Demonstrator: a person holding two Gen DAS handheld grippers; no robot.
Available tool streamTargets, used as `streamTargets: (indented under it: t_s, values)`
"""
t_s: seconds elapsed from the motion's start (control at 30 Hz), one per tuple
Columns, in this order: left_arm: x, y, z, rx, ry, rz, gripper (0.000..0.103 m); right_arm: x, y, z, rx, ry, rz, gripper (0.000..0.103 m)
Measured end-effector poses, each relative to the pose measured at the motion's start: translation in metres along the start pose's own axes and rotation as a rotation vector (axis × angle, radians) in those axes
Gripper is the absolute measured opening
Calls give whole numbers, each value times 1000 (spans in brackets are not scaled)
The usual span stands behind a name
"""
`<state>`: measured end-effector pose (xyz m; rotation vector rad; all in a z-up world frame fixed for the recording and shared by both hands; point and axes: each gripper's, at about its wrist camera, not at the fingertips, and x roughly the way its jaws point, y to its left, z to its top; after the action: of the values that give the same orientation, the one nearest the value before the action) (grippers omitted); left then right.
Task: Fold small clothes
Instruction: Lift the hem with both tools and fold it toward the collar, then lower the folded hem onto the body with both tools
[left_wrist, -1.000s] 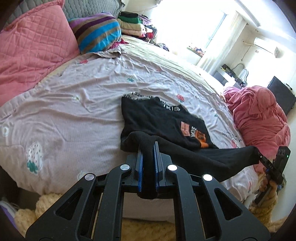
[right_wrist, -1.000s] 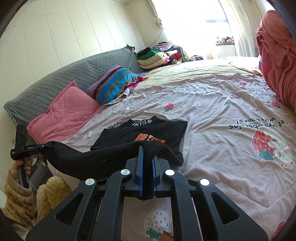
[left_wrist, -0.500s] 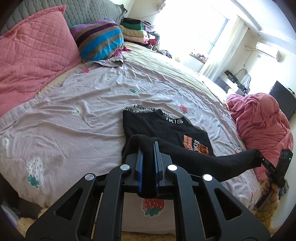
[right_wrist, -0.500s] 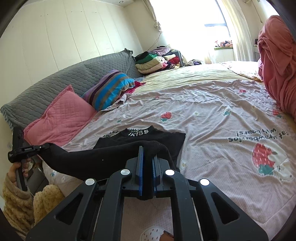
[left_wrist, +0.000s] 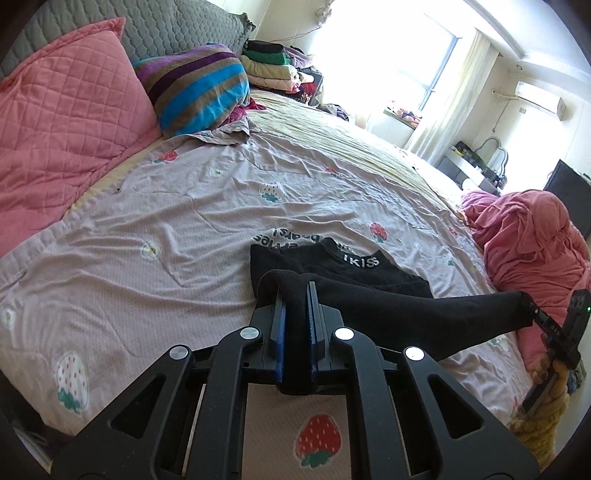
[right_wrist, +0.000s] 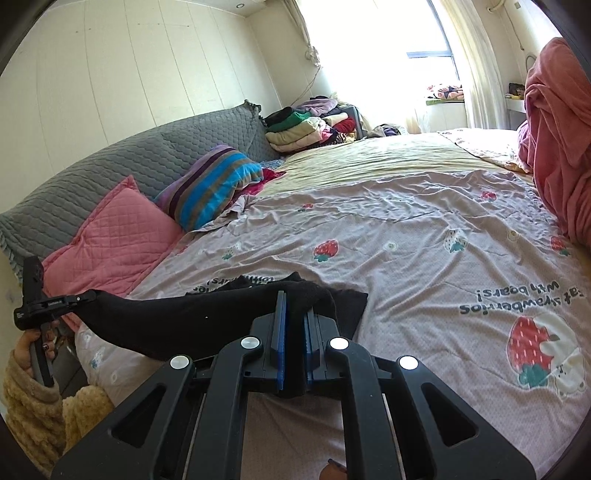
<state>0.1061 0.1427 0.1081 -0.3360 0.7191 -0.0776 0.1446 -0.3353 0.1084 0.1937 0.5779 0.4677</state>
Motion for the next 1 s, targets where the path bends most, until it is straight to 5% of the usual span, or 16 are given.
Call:
streamTargets:
  t_s: [1.0]
  values:
    - [104, 26, 8, -53, 85, 23, 4, 102, -38, -13, 104, 126, -94, 7]
